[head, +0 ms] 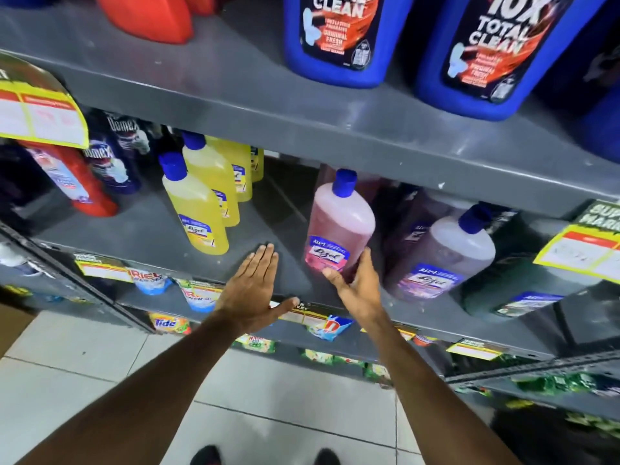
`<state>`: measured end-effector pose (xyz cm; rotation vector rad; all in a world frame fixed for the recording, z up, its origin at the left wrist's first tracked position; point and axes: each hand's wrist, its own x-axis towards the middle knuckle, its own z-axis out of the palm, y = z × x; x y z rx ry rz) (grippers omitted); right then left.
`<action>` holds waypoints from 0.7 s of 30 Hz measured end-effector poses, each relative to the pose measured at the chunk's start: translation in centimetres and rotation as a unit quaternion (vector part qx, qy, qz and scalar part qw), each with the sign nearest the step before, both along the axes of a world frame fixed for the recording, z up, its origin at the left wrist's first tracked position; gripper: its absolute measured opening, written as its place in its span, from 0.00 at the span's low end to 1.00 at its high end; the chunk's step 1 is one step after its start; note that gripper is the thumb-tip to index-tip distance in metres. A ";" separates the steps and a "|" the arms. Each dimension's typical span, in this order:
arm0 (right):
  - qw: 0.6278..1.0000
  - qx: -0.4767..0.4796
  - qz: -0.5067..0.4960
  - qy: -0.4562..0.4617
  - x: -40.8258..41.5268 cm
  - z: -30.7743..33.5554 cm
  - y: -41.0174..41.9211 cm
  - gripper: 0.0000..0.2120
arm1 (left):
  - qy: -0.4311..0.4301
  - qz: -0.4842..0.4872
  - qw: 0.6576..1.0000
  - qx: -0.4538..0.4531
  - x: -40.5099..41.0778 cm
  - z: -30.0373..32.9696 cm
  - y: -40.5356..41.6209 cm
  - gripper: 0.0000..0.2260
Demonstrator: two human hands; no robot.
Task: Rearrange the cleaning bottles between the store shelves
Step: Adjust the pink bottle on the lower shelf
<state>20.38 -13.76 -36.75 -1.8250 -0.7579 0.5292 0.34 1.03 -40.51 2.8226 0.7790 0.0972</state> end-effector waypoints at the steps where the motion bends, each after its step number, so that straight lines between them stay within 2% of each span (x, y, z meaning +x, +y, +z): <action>1: 1.000 0.009 0.009 0.002 0.4 -0.1 0.2 0.26 | -0.002 0.001 1.000 -0.002 0.0 -0.1 0.0 0.50; 4: 0.999 0.029 0.021 0.007 0.9 -0.3 0.2 0.28 | -0.006 0.003 1.000 -0.005 0.1 -0.1 0.1 0.49; 15: 0.998 0.056 0.005 0.031 -0.3 -0.5 -0.1 0.23 | -0.003 0.002 1.000 -0.007 0.2 0.0 0.1 0.49; 21: 0.998 0.049 -0.005 0.038 0.0 -1.2 -0.2 0.26 | -0.001 0.001 1.000 -0.008 0.2 0.0 0.1 0.49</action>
